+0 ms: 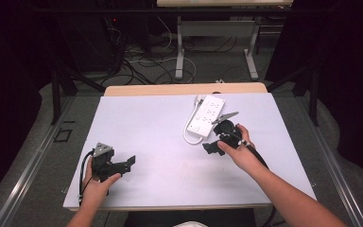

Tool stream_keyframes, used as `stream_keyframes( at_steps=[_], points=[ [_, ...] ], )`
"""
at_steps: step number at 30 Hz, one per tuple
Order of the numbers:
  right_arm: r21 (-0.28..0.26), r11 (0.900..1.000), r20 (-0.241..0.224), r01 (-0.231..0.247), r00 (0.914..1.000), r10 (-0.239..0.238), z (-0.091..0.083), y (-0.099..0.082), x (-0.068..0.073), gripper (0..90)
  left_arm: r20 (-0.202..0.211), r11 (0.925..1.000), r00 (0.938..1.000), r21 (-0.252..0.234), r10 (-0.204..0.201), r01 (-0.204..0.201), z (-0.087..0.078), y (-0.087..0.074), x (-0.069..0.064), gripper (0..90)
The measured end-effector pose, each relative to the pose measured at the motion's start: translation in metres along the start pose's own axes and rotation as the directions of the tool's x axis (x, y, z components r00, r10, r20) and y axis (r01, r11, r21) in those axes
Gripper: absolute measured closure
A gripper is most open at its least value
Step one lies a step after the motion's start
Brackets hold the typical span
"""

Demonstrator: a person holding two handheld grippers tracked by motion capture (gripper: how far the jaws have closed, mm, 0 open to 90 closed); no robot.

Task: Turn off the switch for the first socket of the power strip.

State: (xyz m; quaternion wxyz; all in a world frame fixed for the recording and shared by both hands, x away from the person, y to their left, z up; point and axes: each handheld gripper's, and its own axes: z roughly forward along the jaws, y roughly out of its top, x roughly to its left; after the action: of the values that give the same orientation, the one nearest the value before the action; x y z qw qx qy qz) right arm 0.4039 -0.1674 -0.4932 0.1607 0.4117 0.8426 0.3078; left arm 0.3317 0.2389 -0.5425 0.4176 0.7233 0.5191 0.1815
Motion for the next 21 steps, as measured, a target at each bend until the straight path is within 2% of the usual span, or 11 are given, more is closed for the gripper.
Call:
stream_keyframes(
  at_steps=[5, 7, 8, 10, 19, 21],
  points=[
    [-0.032, 0.9995, -0.025, -0.007, 0.9997, 0.006, -0.005, -0.011, -0.001, 0.0, -0.003, 1.0, 1.0, 0.001, -0.005, 0.005, 0.0, -0.001, 0.001, 4.7],
    [-0.043, 0.9988, -0.029, -0.025, 0.9993, 0.024, -0.007, -0.016, -0.001, 0.0, -0.009, 0.9999, 0.9999, -0.009, -0.007, 0.007, 0.001, -0.001, 0.001, 4.7],
    [-0.049, 0.9987, -0.022, -0.015, 0.9997, 0.014, -0.008, -0.019, -0.003, 0.0, -0.011, 1.0, 0.9999, -0.005, -0.006, 0.006, 0.0, -0.001, 0.001, 4.7],
    [-0.053, 0.9982, -0.02, -0.03, 0.9994, 0.029, -0.011, -0.026, -0.005, 0.0, -0.01, 1.0, 0.9999, -0.006, -0.007, 0.007, 0.0, -0.002, 0.001, 4.7],
    [-0.115, 0.9864, 0.002, -0.118, 0.9929, 0.119, -0.028, -0.06, -0.019, 0.0, -0.006, 1.0, 1.0, -0.009, -0.002, 0.001, -0.003, -0.002, -0.002, 4.8],
    [-0.126, 0.9842, 0.016, -0.124, 0.9917, 0.127, -0.033, -0.066, -0.022, 0.0, -0.006, 1.0, 1.0, -0.008, -0.002, 0.002, -0.003, -0.002, -0.002, 4.8]
  ],
)
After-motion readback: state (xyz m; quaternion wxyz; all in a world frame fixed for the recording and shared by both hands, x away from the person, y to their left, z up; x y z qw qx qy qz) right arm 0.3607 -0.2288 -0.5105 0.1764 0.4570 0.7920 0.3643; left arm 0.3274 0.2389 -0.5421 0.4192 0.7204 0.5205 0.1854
